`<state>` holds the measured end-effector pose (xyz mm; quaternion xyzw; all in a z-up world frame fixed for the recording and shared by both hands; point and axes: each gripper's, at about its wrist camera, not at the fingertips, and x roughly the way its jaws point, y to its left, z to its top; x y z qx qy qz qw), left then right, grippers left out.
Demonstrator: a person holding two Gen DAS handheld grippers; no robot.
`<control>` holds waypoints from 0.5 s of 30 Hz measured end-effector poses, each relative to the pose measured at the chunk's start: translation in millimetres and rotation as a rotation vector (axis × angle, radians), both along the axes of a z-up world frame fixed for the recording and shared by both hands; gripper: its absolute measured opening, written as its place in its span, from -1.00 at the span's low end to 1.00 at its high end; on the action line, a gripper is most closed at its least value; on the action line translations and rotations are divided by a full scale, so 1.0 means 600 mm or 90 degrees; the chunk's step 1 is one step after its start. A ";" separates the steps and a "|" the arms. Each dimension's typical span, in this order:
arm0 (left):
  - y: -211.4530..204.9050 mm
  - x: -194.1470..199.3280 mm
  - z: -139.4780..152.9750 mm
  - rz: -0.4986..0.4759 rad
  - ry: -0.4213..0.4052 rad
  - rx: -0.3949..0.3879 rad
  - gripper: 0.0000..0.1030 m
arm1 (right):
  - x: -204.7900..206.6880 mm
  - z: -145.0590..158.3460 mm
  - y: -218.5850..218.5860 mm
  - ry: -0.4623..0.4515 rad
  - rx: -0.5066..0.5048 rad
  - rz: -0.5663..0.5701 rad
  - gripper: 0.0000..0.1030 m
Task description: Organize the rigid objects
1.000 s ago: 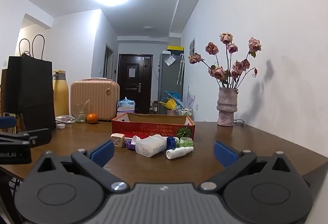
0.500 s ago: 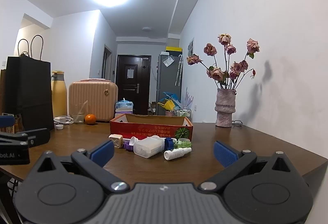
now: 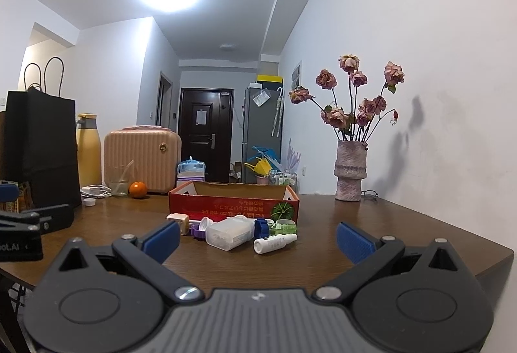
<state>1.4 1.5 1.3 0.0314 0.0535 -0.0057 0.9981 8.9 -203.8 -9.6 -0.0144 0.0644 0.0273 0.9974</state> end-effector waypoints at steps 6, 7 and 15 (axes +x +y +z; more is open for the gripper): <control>-0.001 0.001 -0.001 -0.002 -0.001 0.002 1.00 | 0.001 -0.001 -0.001 -0.003 0.004 -0.005 1.00; -0.001 0.001 -0.001 -0.002 -0.001 0.002 1.00 | 0.001 -0.001 -0.002 -0.002 0.004 -0.004 1.00; -0.003 -0.001 -0.003 -0.002 -0.001 0.003 1.00 | 0.001 -0.003 0.000 0.000 0.003 -0.002 1.00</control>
